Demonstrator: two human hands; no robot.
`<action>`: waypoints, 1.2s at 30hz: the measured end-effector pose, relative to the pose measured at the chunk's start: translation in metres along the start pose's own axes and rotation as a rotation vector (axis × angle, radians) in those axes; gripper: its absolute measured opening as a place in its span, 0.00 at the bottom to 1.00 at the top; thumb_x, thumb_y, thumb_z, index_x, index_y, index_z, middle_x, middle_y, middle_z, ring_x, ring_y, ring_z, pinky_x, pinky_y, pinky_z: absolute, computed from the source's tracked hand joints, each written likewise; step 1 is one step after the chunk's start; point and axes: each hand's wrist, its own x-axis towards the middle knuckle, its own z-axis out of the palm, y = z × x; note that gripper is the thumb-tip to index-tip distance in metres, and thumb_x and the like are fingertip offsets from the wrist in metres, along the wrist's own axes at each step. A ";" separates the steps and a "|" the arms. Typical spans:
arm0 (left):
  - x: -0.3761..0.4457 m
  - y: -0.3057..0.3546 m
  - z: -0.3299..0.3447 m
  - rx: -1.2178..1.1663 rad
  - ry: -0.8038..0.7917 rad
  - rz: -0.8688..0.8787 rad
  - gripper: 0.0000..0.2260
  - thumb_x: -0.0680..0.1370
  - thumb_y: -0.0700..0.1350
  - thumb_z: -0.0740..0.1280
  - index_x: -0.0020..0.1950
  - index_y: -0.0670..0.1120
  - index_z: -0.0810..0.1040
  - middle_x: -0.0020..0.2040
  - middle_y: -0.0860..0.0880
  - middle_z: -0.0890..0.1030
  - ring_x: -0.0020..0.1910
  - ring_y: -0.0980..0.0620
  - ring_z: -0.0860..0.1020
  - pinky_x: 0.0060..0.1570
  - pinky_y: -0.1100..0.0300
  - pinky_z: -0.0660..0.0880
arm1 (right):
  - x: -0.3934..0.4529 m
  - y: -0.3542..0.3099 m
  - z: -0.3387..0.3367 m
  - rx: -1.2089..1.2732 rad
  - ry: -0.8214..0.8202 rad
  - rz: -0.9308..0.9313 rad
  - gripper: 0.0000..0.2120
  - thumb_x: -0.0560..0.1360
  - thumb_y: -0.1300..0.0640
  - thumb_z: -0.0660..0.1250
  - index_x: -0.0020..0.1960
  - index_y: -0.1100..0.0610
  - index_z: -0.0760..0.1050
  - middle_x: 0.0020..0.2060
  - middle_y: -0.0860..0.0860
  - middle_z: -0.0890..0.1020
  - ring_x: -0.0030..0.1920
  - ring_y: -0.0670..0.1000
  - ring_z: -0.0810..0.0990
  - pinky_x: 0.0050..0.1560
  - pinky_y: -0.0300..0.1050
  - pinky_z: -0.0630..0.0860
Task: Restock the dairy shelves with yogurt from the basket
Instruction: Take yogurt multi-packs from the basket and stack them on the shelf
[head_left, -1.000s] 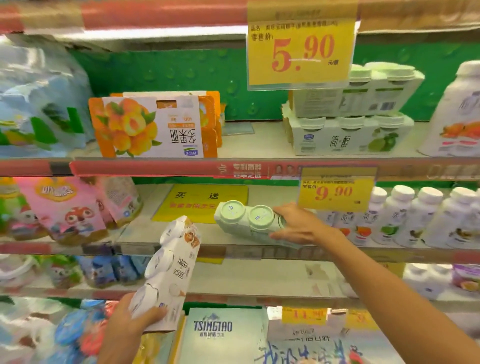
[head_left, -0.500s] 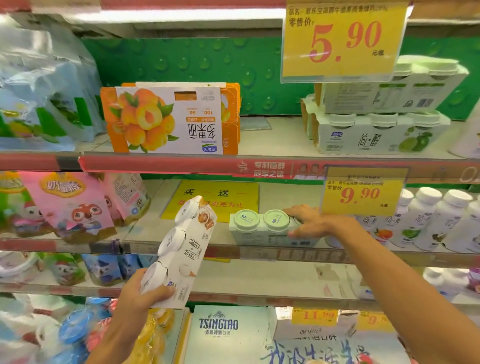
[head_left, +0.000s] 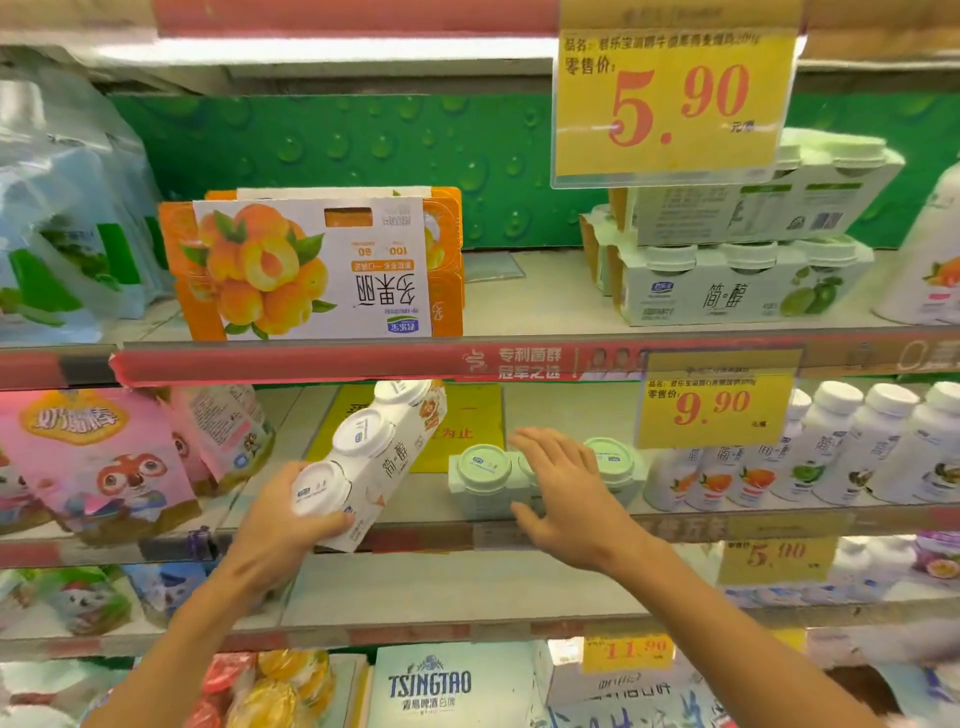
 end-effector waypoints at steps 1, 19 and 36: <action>0.014 0.004 0.000 0.027 -0.016 0.011 0.29 0.54 0.57 0.75 0.52 0.53 0.73 0.49 0.49 0.80 0.46 0.50 0.80 0.40 0.57 0.76 | -0.002 0.001 0.004 0.006 0.018 0.022 0.33 0.77 0.48 0.66 0.78 0.52 0.59 0.76 0.47 0.62 0.76 0.50 0.56 0.77 0.50 0.51; 0.156 0.028 0.094 -0.001 -0.501 0.096 0.34 0.57 0.36 0.81 0.62 0.50 0.79 0.54 0.52 0.84 0.54 0.50 0.82 0.40 0.61 0.80 | -0.027 0.063 0.005 0.127 0.106 0.481 0.30 0.75 0.44 0.72 0.73 0.52 0.68 0.72 0.55 0.67 0.72 0.57 0.65 0.68 0.50 0.66; 0.125 0.016 0.137 -0.414 -0.185 -0.165 0.06 0.82 0.44 0.63 0.54 0.51 0.80 0.57 0.51 0.83 0.61 0.46 0.79 0.68 0.43 0.70 | -0.075 0.086 0.037 0.164 0.171 0.627 0.32 0.74 0.37 0.70 0.72 0.49 0.64 0.55 0.48 0.83 0.56 0.56 0.81 0.47 0.53 0.79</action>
